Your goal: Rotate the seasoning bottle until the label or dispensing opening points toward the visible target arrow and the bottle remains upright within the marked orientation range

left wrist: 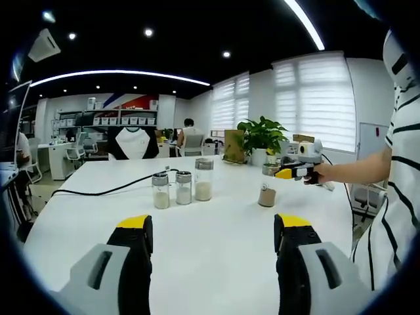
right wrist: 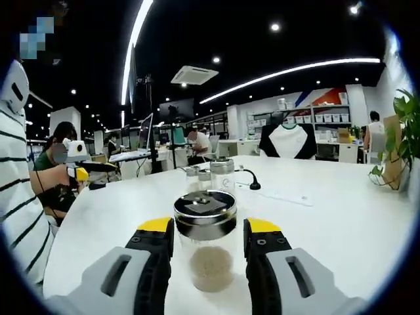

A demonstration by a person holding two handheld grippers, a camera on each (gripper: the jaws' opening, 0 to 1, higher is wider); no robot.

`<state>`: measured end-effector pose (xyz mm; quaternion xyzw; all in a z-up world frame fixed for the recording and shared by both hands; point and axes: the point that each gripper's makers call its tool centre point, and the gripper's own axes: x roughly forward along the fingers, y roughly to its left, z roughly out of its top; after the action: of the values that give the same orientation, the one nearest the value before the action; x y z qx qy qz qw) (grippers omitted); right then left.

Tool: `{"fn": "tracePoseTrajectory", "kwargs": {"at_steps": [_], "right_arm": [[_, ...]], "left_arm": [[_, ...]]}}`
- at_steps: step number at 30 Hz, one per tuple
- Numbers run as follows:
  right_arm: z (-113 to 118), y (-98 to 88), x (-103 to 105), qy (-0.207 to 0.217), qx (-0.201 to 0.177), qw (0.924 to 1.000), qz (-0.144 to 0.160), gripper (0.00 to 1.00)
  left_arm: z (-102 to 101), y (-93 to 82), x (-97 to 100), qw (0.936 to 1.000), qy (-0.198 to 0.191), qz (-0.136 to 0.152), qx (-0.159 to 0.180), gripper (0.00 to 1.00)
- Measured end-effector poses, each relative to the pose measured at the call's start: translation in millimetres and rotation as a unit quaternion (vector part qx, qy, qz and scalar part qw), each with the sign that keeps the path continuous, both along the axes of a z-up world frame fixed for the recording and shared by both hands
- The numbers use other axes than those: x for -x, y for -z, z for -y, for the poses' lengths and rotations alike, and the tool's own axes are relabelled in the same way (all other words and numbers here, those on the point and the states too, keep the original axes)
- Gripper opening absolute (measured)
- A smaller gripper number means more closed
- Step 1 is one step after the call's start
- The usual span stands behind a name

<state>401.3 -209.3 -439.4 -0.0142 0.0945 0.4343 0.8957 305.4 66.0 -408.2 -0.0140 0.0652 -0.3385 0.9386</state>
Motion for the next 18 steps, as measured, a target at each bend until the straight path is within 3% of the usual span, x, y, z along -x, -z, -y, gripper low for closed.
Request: {"fn": "tracePoseTrajectory", "kwargs": {"at_steps": [2, 4, 6, 9, 12, 18], "right_arm": [[-0.6, -11.6, 2.3, 0.01, -0.049, 0.9987, -0.005, 0.47], [2.8, -18.2, 0.8, 0.031, -0.067, 0.9972, -0.004, 0.52], [5.8, -19.2, 0.0, 0.052, -0.073, 0.9959, -0.017, 0.52], [5.7, -24.4, -0.2, 0.074, -0.076, 0.9944, -0.004, 0.52], [8.7, -23.3, -3.9, 0.12, -0.085, 0.9889, -0.023, 0.5], [6.5, -31.0, -5.6, 0.167, -0.092, 0.9816, -0.008, 0.5]], "left_arm": [[1.3, 1.3, 0.8, 1.0, 0.002, -0.001, 0.0, 0.8], [2.1, 3.5, 1.5, 1.0, 0.002, -0.003, 0.001, 0.8], [2.5, 5.0, 2.0, 1.0, 0.003, -0.004, 0.002, 0.8], [2.5, 5.4, 2.2, 1.0, 0.002, -0.004, 0.005, 0.79], [2.3, 5.4, 1.9, 1.0, 0.002, -0.004, 0.007, 0.79], [1.9, 5.7, 2.5, 0.9999, 0.001, -0.004, 0.009, 0.79]]}}
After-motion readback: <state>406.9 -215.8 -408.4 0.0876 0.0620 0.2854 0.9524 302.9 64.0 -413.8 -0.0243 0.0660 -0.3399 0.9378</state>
